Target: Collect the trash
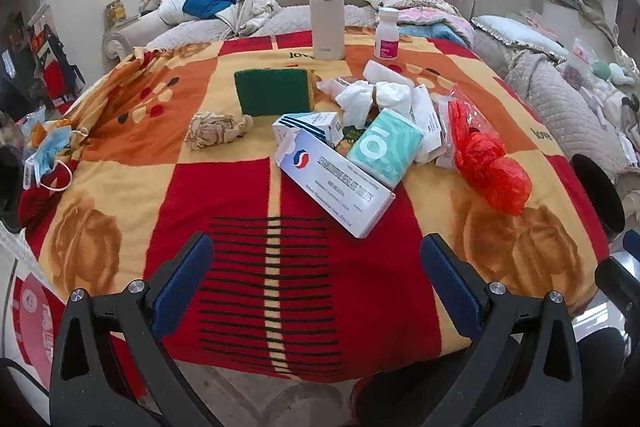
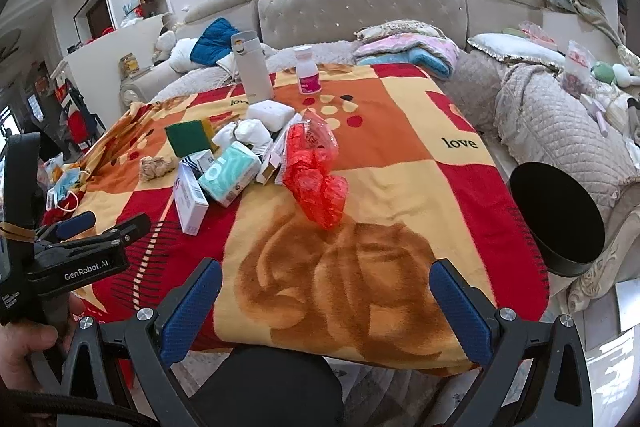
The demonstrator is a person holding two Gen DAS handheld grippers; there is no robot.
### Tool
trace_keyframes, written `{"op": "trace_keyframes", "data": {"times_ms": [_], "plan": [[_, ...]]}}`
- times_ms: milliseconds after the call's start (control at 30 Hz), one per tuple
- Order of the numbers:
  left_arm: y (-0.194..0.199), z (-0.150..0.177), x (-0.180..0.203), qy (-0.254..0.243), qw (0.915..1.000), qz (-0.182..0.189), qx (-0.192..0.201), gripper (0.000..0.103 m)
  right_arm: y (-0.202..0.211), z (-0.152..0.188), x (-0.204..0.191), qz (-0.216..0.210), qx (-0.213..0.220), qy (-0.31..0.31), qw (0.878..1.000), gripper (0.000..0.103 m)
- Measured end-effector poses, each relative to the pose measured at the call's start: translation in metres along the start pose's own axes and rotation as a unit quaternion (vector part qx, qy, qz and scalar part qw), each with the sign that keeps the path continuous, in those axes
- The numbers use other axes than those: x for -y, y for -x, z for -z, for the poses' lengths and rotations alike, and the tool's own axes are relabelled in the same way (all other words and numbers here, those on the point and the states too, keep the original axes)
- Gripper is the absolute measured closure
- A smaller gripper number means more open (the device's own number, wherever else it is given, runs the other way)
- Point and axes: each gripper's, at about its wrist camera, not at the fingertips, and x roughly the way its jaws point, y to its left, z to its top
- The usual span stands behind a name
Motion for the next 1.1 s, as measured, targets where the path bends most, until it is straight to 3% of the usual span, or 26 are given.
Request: {"op": "trace_keyframes", "data": {"times_ms": [600, 1100], "plan": [[-0.004, 0.001, -0.006, 0.019, 0.9997, 0.013, -0.01, 0.0, 0.003, -0.001, -0.006, -0.005, 0.006, 0.007, 1.0, 0.0], [0.021, 0.001, -0.009, 0.017, 0.9997, 0.017, 0.008, 0.0, 0.023, -0.004, -0.015, -0.009, 0.026, 0.012, 1.0, 0.0]]}}
